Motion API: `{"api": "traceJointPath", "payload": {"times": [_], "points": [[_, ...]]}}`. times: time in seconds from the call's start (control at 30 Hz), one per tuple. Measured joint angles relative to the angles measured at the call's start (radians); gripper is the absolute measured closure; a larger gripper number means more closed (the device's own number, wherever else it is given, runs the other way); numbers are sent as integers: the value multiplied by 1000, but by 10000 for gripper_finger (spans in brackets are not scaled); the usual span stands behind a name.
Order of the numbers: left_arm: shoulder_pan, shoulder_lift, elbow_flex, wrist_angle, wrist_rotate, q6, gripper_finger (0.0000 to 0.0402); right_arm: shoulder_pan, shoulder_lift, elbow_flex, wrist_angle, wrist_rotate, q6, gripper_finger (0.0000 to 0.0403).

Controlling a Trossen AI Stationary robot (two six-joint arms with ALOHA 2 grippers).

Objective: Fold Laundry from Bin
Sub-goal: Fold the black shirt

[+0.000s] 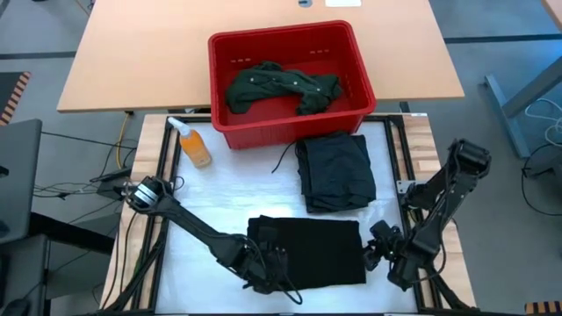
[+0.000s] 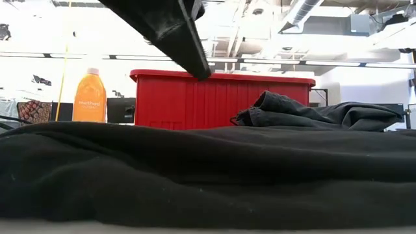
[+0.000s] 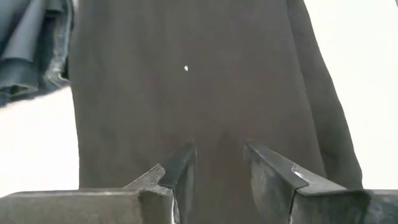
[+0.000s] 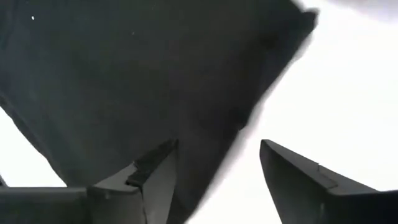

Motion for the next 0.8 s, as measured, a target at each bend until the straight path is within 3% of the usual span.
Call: {"api": "traceJointPath", "payload": {"times": [0.2,0.5,0.6,0.77,0.8], "points": [[22,-2,-81,230,-2,25,277,-3,83,-39,161,11,-11,137],[72,-1,-181,321,16,-23,277,-2,172,-33,223,74,-44,154],[87,-3,-234,386,64,-46,278,-6,158,-35,228,125,-74,210],[102,-2,-306,597,75,-55,278,-15,95,-33,219,168,-173,364],[106,-2,-318,638,78,-54,278,-14,76,-33,216,164,-196,375]]}}
